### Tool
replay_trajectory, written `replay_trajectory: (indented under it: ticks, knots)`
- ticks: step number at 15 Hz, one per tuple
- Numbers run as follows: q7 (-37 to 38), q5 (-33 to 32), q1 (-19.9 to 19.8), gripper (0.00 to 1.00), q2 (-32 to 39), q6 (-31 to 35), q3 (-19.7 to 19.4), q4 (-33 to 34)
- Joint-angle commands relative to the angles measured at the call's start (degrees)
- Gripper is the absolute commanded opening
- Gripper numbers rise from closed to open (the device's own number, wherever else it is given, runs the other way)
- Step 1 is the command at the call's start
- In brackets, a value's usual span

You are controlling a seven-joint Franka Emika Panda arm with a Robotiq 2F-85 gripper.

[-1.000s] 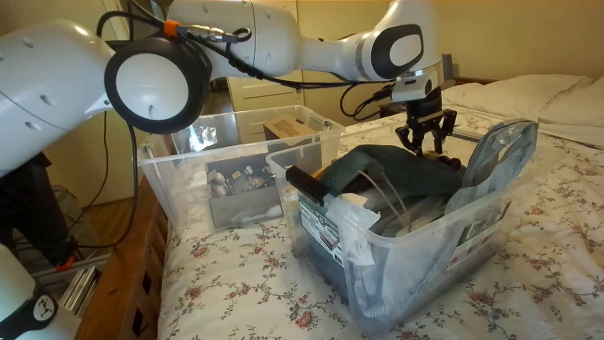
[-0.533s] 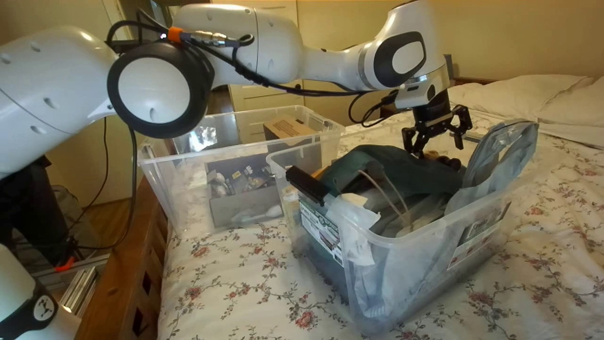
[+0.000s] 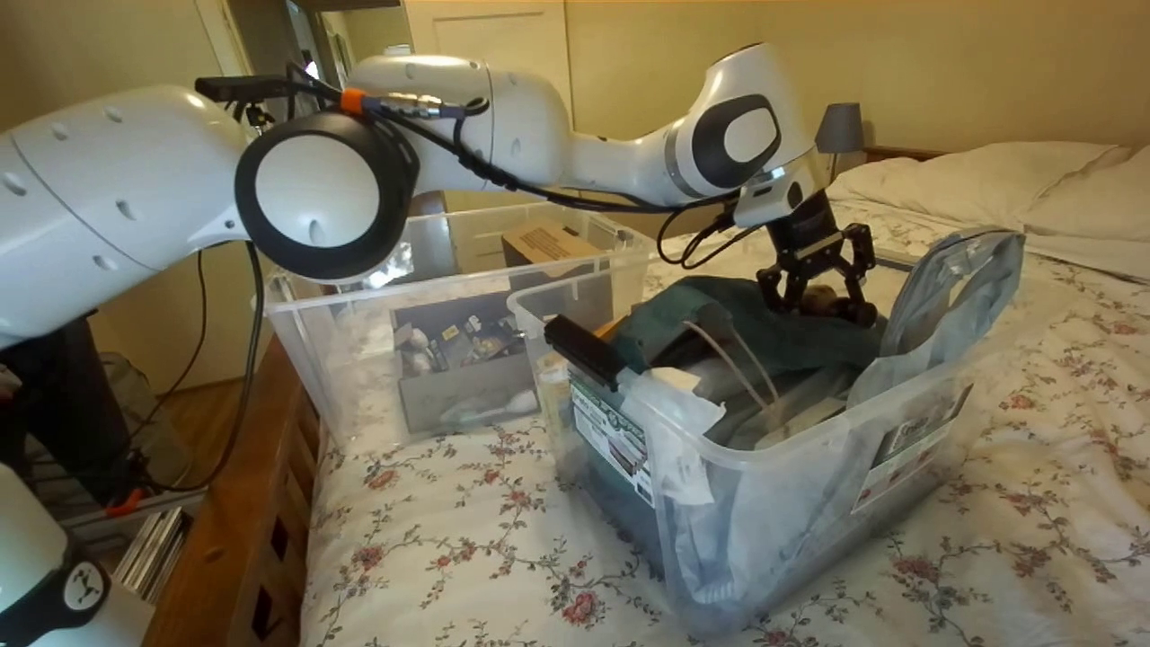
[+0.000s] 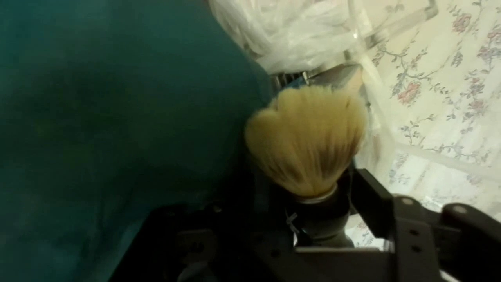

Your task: Remove the brush from the container on the right and put it in the container on the left

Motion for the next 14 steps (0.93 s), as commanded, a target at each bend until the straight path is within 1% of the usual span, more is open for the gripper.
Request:
replay_trajectory:
  ticks: [1, 4, 7, 10, 12, 14]
  knots:
    - [4.2, -1.7, 0.9, 0.38, 3.2, -0.3, -2.6, 3.6]
    - [4.6, -1.3, 1.2, 0.17, 2.8, -0.6, -3.7, 3.6]
    - [3.7, 0.8, 0.3, 0.16, -0.2, -1.8, -2.5, 2.9]
    - [1.6, 3.7, -2.0, 0.16, -4.4, -2.4, -0.4, 2.4]
    - [-2.4, 6.9, -4.1, 0.16, -7.5, -3.9, 2.5, 1.9]
    - [-9.0, 10.6, -6.4, 0.16, -11.0, -5.7, 6.1, 1.0]
